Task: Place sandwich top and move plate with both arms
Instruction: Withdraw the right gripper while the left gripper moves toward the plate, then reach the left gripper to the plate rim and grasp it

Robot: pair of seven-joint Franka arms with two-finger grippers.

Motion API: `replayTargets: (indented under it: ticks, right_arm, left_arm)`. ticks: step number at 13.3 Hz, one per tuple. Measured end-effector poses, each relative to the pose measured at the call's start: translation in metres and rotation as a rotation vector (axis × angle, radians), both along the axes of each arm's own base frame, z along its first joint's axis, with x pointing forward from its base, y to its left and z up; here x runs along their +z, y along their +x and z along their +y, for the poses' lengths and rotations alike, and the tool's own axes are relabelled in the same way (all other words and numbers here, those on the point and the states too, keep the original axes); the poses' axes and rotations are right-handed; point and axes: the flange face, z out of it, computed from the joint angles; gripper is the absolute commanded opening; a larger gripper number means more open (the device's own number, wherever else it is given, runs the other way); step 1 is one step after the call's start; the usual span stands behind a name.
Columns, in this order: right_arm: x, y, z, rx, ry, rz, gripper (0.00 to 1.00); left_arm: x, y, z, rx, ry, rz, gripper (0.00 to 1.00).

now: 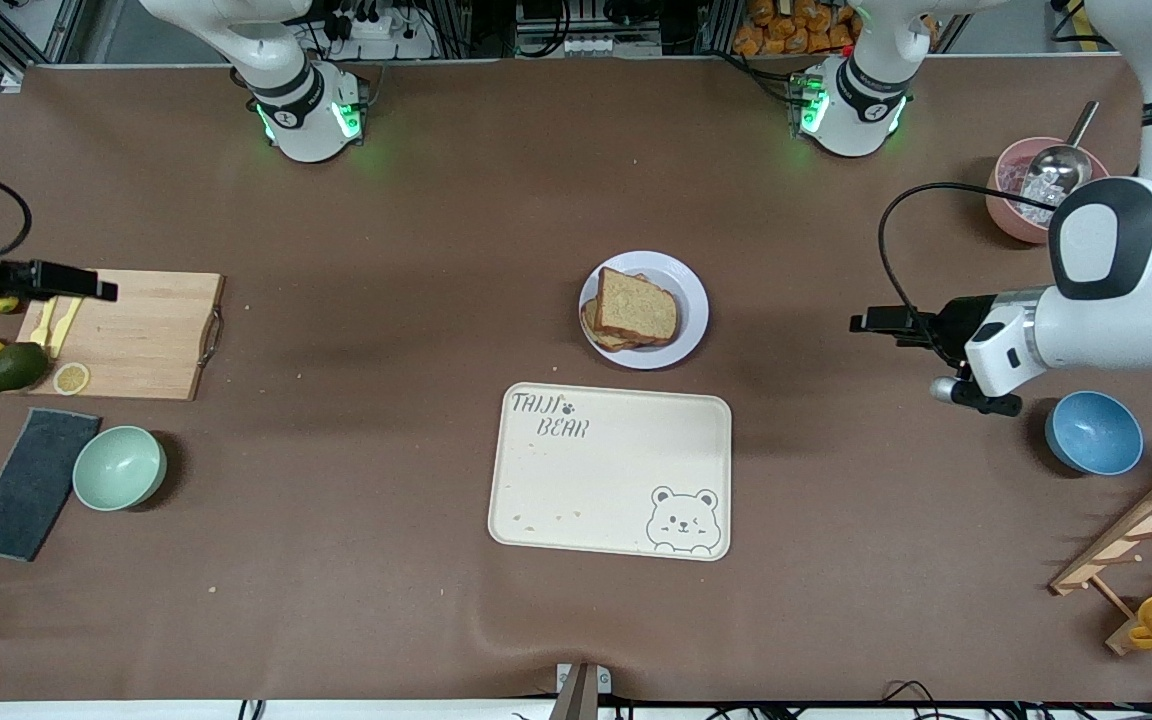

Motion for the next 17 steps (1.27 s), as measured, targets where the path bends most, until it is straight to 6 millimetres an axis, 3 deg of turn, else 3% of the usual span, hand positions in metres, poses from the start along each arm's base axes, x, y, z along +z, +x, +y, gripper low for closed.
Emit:
replayTargets:
  ticks: [2, 3, 6, 8, 10, 13, 17]
  right_arm:
    - [0.015, -0.015, 0.034, -0.055, -0.062, -0.021, 1.00]
    - [0.013, -0.019, 0.040, -0.054, -0.077, -0.051, 1.00]
    - [0.000, -0.009, 0.036, -0.052, -0.088, -0.156, 1.00]
    - [-0.004, -0.003, 0.036, -0.052, -0.091, -0.184, 1.00]
    - [-0.002, -0.002, 0.031, -0.055, -0.103, -0.193, 1.00]
    - [0.017, 0.000, 0.015, -0.080, -0.109, -0.243, 1.00]
    - [0.045, 0.001, 0.007, -0.096, -0.114, -0.299, 1.00]
  left_arm:
    - [-0.025, -0.008, -0.011, -0.019, -0.131, 0.004, 1.00]
    - [-0.040, -0.013, -0.014, -0.025, -0.203, -0.006, 1.00]
    - [-0.088, -0.037, -0.019, -0.010, -0.323, -0.001, 1.00]
    - [-0.106, -0.050, -0.025, 0.007, -0.382, -0.019, 1.00]
    - [-0.122, -0.063, -0.042, 0.026, -0.418, -0.036, 1.00]
    - [-0.147, -0.090, -0.070, 0.041, -0.459, -0.046, 1.00]
    - [-0.181, -0.127, -0.069, 0.092, -0.543, -0.093, 1.00]
